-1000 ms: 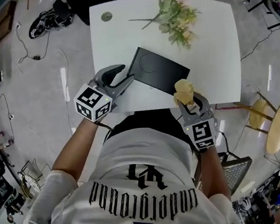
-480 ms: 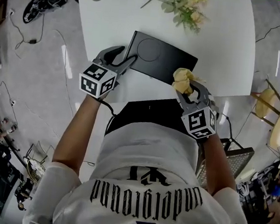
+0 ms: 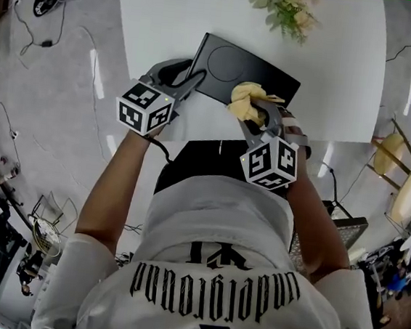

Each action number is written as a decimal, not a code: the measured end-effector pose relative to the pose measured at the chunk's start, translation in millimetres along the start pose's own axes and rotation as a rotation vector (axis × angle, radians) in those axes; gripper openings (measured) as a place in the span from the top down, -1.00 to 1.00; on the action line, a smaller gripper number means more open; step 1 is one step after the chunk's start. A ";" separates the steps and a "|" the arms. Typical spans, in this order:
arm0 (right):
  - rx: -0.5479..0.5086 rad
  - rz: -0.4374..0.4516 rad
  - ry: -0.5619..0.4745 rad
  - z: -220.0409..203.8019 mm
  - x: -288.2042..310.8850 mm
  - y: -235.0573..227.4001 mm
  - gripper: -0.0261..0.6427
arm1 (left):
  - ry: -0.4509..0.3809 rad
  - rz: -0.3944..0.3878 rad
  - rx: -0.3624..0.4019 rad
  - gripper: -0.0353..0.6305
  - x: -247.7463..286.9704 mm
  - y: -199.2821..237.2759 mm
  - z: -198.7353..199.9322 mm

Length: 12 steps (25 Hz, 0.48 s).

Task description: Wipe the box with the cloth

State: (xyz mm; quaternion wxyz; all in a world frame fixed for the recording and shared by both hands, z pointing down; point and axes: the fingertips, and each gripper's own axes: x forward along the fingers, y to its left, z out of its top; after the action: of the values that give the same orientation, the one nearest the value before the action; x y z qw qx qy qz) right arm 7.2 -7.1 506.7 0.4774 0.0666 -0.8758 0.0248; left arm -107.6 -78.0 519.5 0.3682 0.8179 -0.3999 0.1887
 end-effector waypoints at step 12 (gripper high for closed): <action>-0.083 0.080 -0.018 47.1 32.6 6.7 0.56 | -0.008 -0.004 -0.001 0.43 -1.8 2.0 -1.3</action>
State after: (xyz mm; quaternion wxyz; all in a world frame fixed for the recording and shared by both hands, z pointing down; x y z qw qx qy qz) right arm -50.4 -8.6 508.6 0.4704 0.0120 -0.8823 0.0070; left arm -110.3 -77.0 520.1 0.3675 0.8192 -0.3997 0.1844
